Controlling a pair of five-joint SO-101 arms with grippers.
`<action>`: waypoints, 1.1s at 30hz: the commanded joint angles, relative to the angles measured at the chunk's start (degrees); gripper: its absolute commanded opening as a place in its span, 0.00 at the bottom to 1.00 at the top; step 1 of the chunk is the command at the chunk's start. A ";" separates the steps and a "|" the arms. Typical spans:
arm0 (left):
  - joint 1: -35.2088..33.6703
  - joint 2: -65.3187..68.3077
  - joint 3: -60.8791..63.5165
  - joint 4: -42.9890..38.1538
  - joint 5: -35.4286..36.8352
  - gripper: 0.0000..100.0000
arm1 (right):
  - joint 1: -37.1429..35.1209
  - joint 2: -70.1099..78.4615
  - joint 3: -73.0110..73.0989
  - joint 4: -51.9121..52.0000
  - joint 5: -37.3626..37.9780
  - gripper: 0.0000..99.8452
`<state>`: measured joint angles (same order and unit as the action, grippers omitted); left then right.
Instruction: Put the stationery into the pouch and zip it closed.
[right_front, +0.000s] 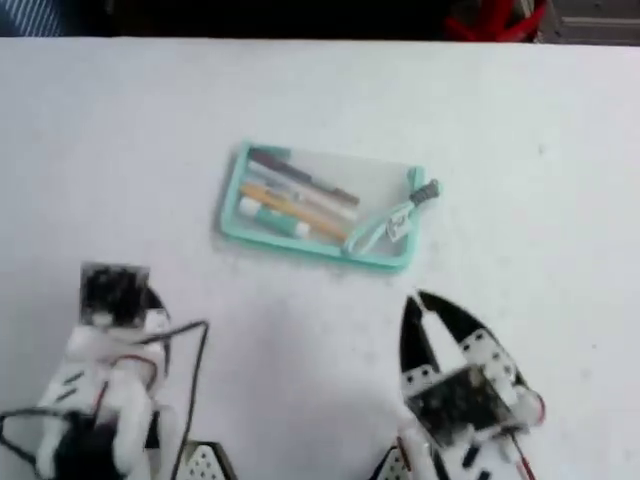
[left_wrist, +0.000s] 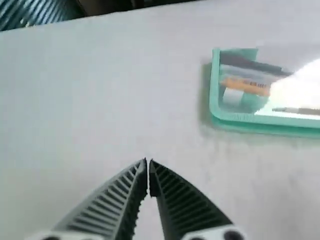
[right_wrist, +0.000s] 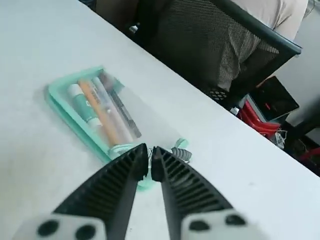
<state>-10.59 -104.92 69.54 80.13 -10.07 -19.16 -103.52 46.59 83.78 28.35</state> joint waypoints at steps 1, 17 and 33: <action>-0.57 0.22 8.88 -7.82 0.70 0.02 | -0.57 0.31 6.86 -6.73 1.85 0.02; -0.48 0.31 27.43 -19.25 0.18 0.02 | 9.19 0.31 39.38 -32.40 -15.30 0.02; -0.48 0.31 27.34 -6.42 0.62 0.02 | 12.35 0.40 50.29 -25.63 -15.74 0.02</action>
<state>-10.59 -104.13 97.23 72.84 -9.98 -8.26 -102.73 96.26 57.05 13.14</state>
